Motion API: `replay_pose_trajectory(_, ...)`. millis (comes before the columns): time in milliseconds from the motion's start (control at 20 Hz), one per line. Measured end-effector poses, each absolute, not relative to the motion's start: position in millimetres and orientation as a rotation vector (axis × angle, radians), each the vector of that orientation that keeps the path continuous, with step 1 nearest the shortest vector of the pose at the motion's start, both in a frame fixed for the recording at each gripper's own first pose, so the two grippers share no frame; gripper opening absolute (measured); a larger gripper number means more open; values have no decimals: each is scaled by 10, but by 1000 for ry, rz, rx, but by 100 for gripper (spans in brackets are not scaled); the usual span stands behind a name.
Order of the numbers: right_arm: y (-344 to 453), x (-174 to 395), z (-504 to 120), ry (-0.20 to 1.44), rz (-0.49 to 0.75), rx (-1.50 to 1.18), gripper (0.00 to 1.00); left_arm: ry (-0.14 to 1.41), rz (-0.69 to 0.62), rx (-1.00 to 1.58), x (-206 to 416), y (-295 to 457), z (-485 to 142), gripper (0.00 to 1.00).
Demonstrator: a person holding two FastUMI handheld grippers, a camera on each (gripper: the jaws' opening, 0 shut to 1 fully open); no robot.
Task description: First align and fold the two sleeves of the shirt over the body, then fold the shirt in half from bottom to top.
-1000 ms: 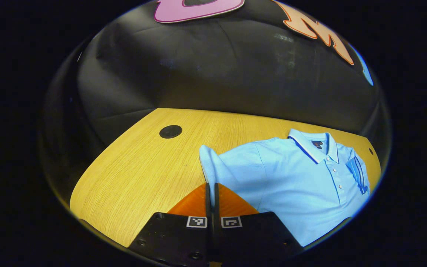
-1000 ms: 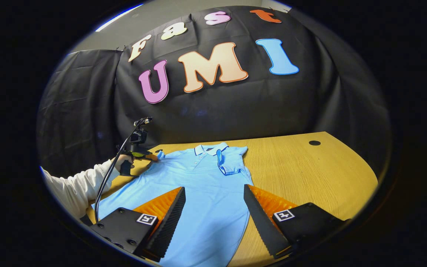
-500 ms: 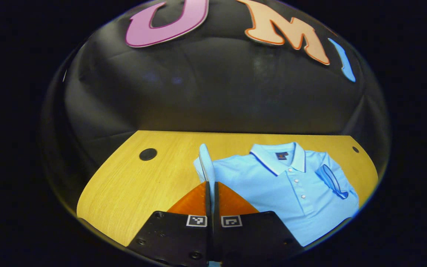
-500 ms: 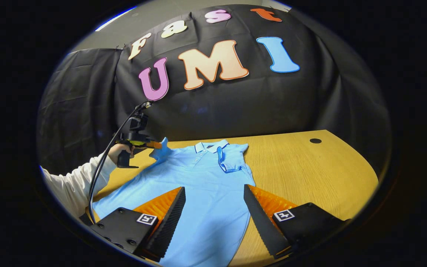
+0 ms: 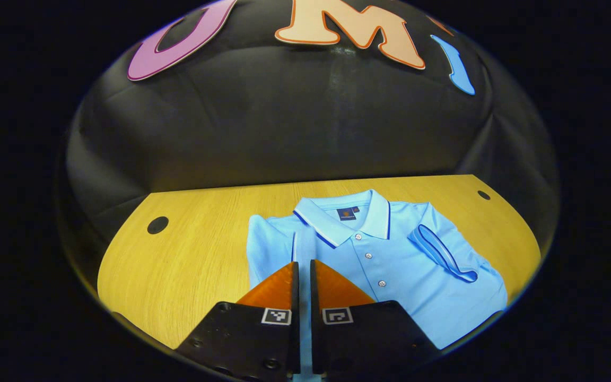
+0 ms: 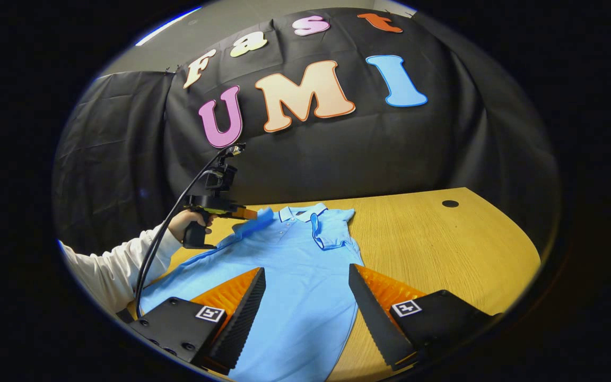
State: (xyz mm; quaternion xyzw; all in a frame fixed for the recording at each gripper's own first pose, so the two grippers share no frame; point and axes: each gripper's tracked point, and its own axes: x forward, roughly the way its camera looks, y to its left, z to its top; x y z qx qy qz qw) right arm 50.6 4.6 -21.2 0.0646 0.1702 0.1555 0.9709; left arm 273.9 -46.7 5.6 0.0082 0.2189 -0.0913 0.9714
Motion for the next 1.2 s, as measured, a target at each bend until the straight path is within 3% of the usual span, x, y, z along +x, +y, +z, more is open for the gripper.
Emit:
replay_pose_trajectory(50,47,507,-230,347,314,128,98,447,-197,8,2697,-491,48,7)
replay_pose_trajectory(100,55,507,-245,352,315,125,98,448,-200,5,2682,-484,46,27)
replay_pose_trajectory(250,85,505,-275,365,324,121,98,462,-180,9,2543,-371,33,100)
replay_pose_trajectory(350,116,484,-291,366,332,121,98,456,-182,3,2387,-309,79,94)
replay_pose_trajectory(750,210,390,-335,383,341,106,98,397,-148,58,1333,83,235,94)
replay_pose_trajectory(1200,280,11,-463,418,362,29,98,401,-128,-9,-5,303,-70,96)
